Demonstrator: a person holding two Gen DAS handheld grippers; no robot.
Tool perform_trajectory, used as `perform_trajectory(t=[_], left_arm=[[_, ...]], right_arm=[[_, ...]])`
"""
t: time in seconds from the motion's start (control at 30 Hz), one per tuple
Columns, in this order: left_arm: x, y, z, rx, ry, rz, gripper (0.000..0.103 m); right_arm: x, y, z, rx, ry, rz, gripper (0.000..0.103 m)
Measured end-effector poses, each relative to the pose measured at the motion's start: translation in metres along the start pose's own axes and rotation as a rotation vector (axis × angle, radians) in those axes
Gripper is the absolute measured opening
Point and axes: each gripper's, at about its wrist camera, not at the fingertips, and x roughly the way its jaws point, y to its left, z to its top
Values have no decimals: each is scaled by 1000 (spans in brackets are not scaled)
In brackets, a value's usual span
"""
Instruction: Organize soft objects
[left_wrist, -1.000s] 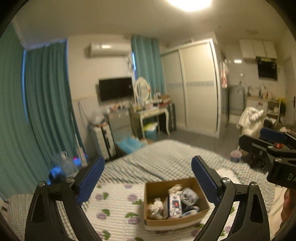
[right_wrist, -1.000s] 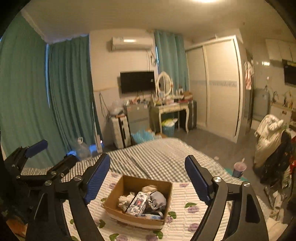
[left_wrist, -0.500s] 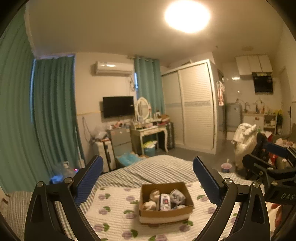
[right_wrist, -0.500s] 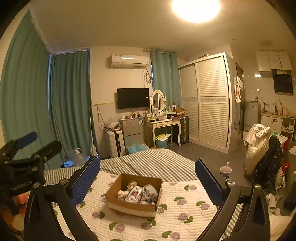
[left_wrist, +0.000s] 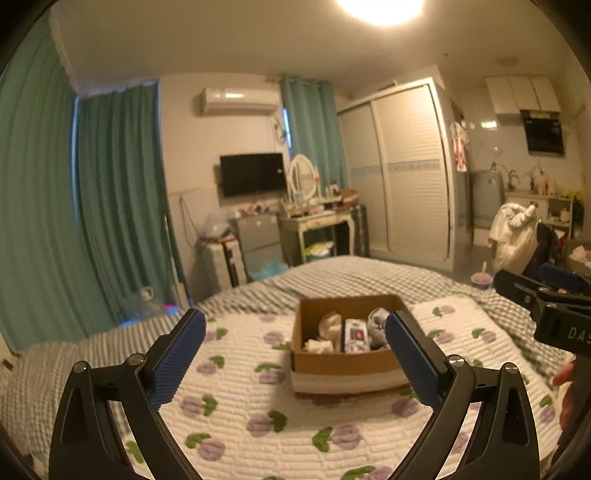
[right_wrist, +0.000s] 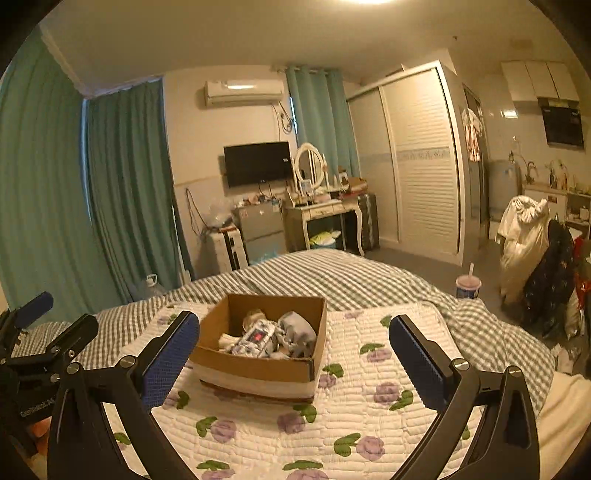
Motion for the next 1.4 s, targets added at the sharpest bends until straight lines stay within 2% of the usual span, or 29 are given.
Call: perform_trajectory(t=[0.23, 0.6, 0.97, 1.4], left_arm=[[12, 5, -8, -36, 28, -10, 100], [20, 10, -13, -60, 79, -47, 100], [16, 3, -13, -33, 77, -58, 100], [20, 3, -12, -47, 95, -62, 100]], right_arm=[[20, -3, -14, 9, 49, -2, 103], [27, 6, -19, -5, 71, 11, 103], [27, 13, -20, -27, 70, 11, 103], [27, 10, -21, -26, 69, 5, 103]])
